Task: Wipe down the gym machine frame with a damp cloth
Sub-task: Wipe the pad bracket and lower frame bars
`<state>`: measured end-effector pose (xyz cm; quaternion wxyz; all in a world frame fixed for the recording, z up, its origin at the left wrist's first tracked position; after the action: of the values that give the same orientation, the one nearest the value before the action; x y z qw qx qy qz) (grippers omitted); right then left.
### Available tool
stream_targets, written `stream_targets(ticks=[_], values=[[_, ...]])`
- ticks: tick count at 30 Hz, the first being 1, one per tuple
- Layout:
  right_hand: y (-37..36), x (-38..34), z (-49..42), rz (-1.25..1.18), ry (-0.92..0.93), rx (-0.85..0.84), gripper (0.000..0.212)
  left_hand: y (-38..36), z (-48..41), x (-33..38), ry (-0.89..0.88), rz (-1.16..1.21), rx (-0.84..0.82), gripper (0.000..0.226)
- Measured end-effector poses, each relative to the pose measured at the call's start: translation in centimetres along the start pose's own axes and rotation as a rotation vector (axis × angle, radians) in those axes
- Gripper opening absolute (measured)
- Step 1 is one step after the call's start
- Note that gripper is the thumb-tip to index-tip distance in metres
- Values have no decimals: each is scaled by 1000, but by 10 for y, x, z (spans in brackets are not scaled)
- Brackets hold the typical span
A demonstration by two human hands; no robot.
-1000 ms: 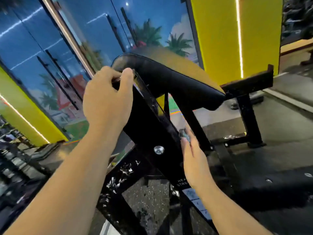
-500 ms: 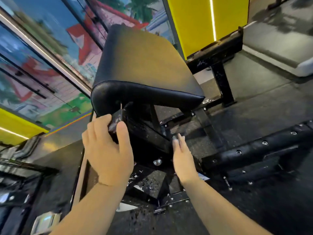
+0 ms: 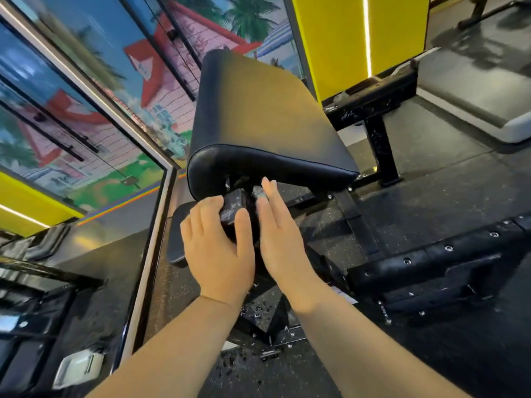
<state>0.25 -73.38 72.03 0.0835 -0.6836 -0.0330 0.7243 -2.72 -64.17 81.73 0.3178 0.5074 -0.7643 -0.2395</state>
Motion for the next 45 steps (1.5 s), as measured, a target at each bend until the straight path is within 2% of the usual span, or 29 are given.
stream_targets(ticks=[2,3,6,7,8,10,12,14,15,17,19,20,21,23,26,28,29,30,33,34,35,37,40,42,43,45], values=[[4,5,4,-19,49,14,41,1,0,0,-8,-7,-2,50],[12,25,6,-14,4,32,40,2,1,1,-6,-6,-4,54],[43,99,7,8,-357,99,45,2,-1,4,11,-5,-1,66],[44,105,7,-1,-427,102,48,2,-1,5,12,-7,-3,66],[38,94,3,0,-421,77,49,2,-2,6,8,-9,-2,66],[14,40,-7,38,-246,-15,48,2,-4,8,5,-13,-4,61],[-9,-17,-4,18,8,-100,42,3,-5,7,9,-26,-5,51],[-10,-32,7,-4,177,-130,41,4,-3,7,14,-28,-1,45],[-2,-16,10,2,192,-116,43,4,-2,7,17,-27,-1,44],[25,44,7,24,6,-46,42,3,-1,6,30,-21,-8,45],[47,101,5,28,-311,45,41,3,0,4,42,-19,-4,47],[50,111,4,31,-417,64,44,3,0,4,41,-21,-1,50],[45,105,2,36,-446,66,47,3,-1,4,34,-20,0,54],[22,57,-5,26,-298,11,48,4,-2,7,14,-28,12,55],[-9,-23,8,-13,120,-116,42,4,-4,6,25,-35,14,49],[-1,-18,20,13,276,-104,42,3,-2,4,44,-29,2,47],[10,4,20,20,251,-72,43,2,0,3,49,-24,-4,46],[23,35,17,14,151,-28,43,2,1,2,57,-19,-6,46],[54,125,12,-13,-387,116,44,1,1,0,95,-15,-8,47],[56,136,11,-18,-505,137,46,1,1,0,100,-17,-9,47],[53,129,7,-11,-531,136,47,1,2,0,101,-19,-8,47],[33,83,-3,18,-398,60,48,2,0,1,93,-24,4,47],[-1,4,7,-34,-17,-109,45,3,-1,1,81,-30,9,46],[-1,-12,20,-46,181,-158,43,2,0,0,85,-33,-1,46],[4,0,21,-22,197,-162,45,1,1,0,91,-30,-8,47],[24,49,17,-11,35,-125,45,1,2,0,107,-14,-11,47]])
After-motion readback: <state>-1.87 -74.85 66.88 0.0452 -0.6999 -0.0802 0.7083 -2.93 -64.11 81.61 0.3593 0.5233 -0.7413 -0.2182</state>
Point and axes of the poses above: each hand's wrist, its own z-axis away from the middle knuckle, its own y-axis out of the back of the hand, x = y × z, the point moved 10 cm from there along -z, towards the middle knuckle, and after that the axes turned 4 degrees about -y, right-handed, at the moved point
